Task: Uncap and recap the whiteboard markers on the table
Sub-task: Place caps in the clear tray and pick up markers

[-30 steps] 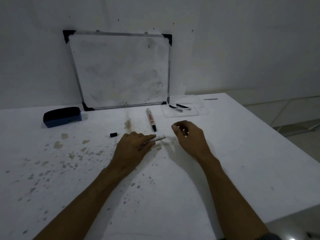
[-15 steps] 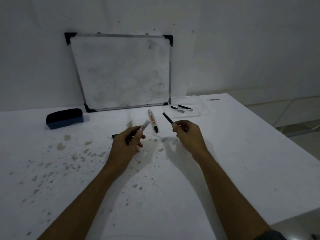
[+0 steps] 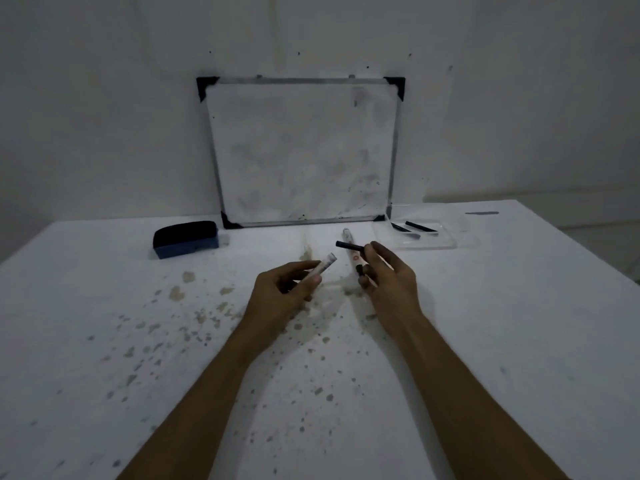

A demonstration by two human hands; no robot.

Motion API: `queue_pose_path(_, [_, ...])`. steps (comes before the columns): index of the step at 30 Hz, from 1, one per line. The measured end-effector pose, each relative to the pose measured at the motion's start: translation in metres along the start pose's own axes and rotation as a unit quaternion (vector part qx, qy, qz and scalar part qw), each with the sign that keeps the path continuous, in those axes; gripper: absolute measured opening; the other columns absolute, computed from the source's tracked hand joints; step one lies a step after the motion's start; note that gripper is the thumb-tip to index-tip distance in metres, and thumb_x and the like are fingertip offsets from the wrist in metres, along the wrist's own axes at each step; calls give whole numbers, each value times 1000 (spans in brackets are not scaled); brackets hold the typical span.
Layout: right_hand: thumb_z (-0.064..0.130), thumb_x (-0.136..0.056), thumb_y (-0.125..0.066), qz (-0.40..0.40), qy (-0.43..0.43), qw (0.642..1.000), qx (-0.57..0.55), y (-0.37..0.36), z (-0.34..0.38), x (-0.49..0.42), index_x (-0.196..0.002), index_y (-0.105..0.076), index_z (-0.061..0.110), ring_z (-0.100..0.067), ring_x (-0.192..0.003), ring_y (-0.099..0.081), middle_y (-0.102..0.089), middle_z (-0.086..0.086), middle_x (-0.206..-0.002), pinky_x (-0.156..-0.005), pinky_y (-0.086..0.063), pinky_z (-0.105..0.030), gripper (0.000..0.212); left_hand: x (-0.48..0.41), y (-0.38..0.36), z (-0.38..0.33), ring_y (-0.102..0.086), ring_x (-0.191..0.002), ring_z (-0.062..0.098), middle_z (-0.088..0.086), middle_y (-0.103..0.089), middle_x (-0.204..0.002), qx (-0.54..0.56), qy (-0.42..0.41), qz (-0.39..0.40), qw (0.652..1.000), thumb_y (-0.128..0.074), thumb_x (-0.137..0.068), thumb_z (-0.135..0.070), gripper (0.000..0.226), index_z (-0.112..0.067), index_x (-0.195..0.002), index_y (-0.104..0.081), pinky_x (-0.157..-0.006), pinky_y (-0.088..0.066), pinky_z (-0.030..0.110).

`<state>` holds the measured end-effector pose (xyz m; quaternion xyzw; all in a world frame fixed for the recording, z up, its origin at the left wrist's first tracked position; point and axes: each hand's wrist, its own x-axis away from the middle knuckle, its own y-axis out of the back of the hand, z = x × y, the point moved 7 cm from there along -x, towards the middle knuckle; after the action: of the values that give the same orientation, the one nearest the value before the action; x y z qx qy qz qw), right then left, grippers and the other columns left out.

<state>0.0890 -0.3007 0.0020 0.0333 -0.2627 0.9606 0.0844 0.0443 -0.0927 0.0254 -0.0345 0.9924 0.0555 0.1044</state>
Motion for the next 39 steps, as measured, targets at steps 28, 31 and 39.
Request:
queue_pose_path(28, [27, -104, -57, 101, 247, 901, 343, -35, 19, 35, -129, -69, 29, 2, -104, -64, -68, 10, -119, -81, -50, -11, 28, 3, -6, 5, -69, -67, 16, 0, -77, -85, -45, -20, 24, 998, -62, -101, -24, 29, -15, -127, -71, -63, -60, 31])
queue_pose_path(31, [21, -108, -44, 182, 236, 870, 393, -48, 2, 46, -146, -53, 31, 9, -116, -52, -54, 14, -130, -90, -42, -4, 40, 7, 11, -4, -69, -68, 15, 0, -77, -85, -43, -15, 2, 999, -61, -102, -26, 28, -16, -127, -72, -63, -60, 29])
queue_pose_path(39, [32, -103, -57, 266, 225, 756, 554, -76, -29, 59, -148, -46, 31, 3, -98, -54, -49, 9, -136, -81, -41, -3, 46, 20, 99, 7, -65, -64, 7, 0, -76, -86, -62, 6, -114, 992, -62, -101, -30, 25, -19, -120, -72, -62, -58, 31])
